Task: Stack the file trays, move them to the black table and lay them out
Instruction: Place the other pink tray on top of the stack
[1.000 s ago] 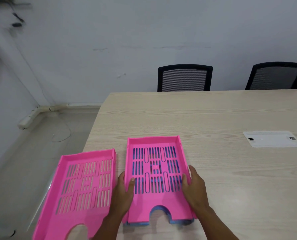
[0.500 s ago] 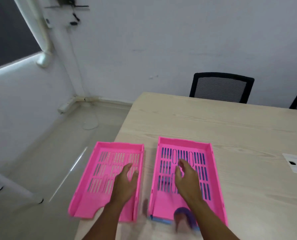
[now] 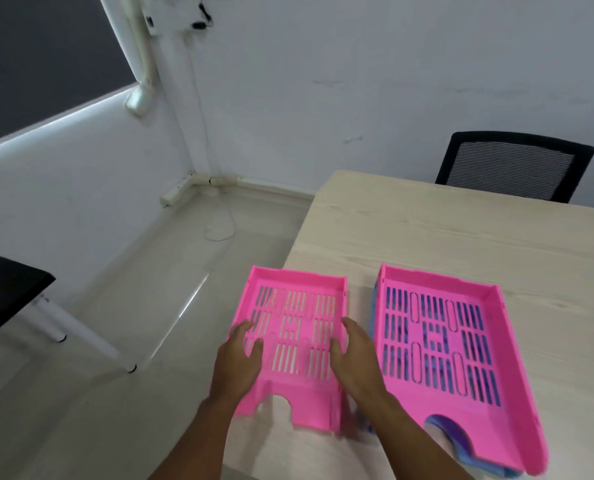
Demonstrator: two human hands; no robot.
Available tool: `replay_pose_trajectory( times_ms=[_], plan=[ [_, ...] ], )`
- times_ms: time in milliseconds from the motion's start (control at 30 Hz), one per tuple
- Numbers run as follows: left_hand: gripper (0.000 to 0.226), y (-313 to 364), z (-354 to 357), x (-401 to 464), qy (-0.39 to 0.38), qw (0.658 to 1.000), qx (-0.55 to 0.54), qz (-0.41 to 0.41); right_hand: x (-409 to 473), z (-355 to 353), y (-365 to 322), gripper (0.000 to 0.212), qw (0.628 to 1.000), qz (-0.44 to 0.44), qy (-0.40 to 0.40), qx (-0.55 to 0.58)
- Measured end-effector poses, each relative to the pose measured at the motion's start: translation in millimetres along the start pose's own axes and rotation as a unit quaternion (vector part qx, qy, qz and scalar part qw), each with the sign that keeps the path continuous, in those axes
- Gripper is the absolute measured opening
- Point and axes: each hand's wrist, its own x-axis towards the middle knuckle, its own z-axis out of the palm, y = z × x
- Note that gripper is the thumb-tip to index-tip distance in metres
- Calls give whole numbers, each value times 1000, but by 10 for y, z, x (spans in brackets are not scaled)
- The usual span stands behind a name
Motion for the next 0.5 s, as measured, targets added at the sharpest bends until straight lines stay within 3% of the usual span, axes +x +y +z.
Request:
replay_pose_trajectory(
  times_ms=[267, 500],
  plan=[
    [57, -473, -146, 148, -57, 991, 22, -121, -148, 378, 165, 61, 990, 134, -36, -12],
    [35, -647, -145, 116, 1, 993, 8, -120, -126, 440, 178, 40, 988, 152, 4, -24]
  ],
)
